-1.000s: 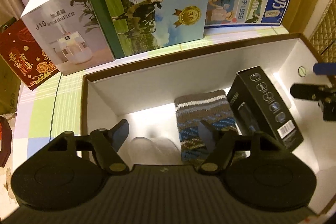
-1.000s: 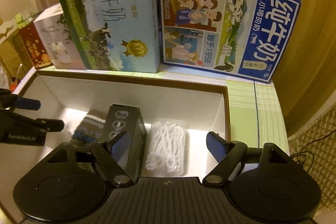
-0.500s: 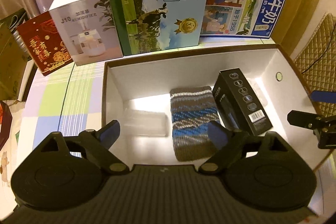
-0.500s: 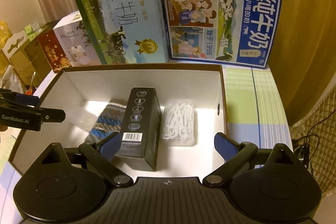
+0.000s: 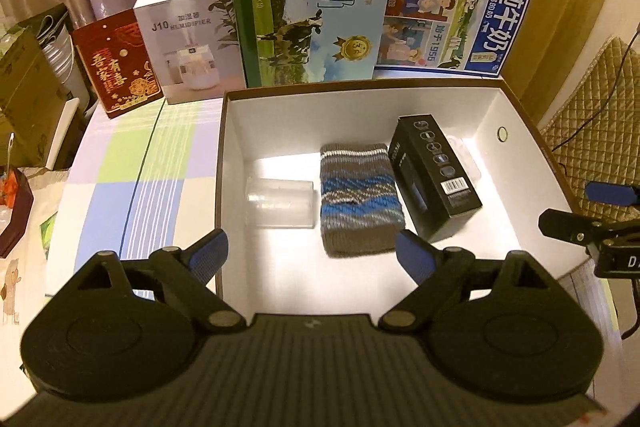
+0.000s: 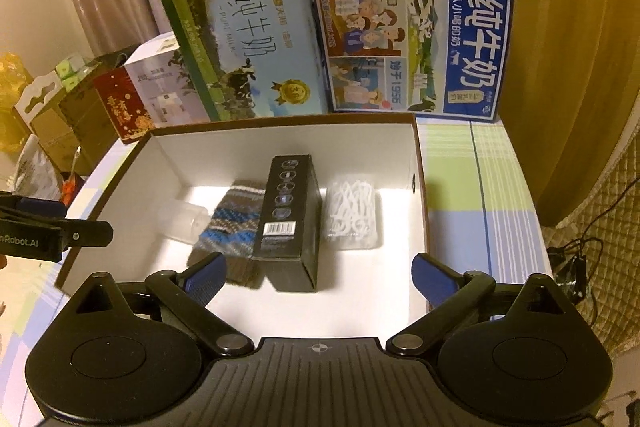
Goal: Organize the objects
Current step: 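Withdraw both tools from the brown box toward the loose items on the table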
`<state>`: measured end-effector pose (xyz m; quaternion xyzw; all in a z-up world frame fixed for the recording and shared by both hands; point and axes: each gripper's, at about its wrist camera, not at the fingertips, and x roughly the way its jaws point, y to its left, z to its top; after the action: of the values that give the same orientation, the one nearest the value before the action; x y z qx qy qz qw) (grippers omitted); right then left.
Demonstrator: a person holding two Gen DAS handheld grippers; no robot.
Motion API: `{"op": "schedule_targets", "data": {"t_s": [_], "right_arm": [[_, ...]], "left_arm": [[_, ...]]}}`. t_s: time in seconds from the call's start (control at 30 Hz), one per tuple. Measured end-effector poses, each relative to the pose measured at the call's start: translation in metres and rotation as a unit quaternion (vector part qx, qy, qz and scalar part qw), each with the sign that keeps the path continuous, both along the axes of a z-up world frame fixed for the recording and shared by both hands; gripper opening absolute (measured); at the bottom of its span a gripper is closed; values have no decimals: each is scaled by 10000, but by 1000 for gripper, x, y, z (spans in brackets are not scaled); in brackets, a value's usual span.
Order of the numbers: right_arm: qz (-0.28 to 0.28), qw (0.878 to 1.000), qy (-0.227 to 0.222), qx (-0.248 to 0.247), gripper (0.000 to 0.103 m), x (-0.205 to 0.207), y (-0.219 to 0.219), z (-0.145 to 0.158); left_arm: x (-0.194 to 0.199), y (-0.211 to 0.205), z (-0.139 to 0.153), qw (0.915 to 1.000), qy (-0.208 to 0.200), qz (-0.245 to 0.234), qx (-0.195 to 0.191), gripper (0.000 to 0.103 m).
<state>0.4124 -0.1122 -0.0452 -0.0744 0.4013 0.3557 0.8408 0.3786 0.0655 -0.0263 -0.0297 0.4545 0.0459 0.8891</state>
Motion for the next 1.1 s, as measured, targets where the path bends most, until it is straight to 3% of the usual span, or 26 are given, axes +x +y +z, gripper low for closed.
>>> {"op": "schedule_targets", "data": {"t_s": [1.1], "right_arm": [[-89,9994,201,259,97,-91,-64,20]], "left_arm": [[-119,-40,20,9990,-112,323,-296,89]]}}
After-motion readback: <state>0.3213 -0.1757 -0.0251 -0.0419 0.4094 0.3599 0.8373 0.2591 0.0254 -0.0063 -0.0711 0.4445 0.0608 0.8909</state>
